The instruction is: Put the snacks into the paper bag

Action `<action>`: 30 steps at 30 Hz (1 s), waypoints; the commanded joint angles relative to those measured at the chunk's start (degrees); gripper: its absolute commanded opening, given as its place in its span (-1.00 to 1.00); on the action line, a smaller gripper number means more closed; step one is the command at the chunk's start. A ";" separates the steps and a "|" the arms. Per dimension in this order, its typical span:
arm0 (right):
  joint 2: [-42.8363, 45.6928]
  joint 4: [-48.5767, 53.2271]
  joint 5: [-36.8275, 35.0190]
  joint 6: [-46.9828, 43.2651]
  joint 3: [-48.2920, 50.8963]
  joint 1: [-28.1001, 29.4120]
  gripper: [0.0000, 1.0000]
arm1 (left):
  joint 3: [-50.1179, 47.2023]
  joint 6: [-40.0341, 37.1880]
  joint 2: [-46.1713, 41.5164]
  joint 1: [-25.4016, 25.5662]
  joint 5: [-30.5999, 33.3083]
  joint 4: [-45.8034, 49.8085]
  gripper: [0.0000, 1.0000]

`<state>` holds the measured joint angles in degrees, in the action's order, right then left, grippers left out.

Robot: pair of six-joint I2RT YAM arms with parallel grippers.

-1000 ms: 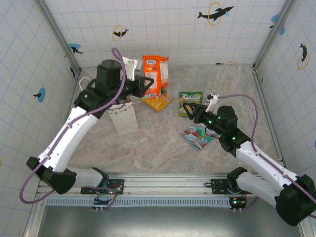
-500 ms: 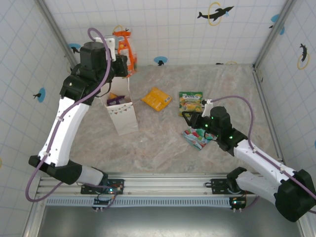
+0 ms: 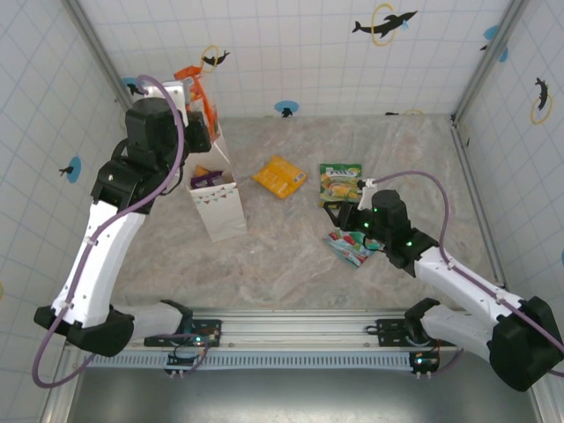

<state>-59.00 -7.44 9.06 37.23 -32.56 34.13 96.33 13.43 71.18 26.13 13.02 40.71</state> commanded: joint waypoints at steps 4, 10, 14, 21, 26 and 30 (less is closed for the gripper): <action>-0.85 -0.56 0.88 -0.06 -1.38 0.50 0.02 | -0.92 -1.60 -2.85 -0.18 -3.34 -8.65 -1.00; 0.09 -0.37 0.15 0.51 -0.83 0.76 0.01 | 4.50 -3.06 -1.34 -0.17 2.80 -7.20 -1.00; 0.45 -0.47 -0.18 0.73 -0.39 0.86 0.00 | 6.93 -3.16 0.09 -0.20 8.33 -1.12 -0.99; -1.18 -0.47 0.64 0.91 -0.92 1.02 0.00 | 4.81 -0.05 0.94 -0.20 9.63 7.62 -0.97; -2.39 -0.04 1.04 0.91 -1.65 1.51 -0.01 | 4.34 3.81 3.72 -0.16 4.59 13.05 -0.96; -2.66 0.23 0.96 1.00 -1.64 1.73 -0.01 | 4.93 5.98 5.80 -0.20 1.69 16.38 -0.96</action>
<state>-61.28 -7.20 9.96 38.09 -32.53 35.40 100.82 16.53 76.55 26.15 17.15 54.02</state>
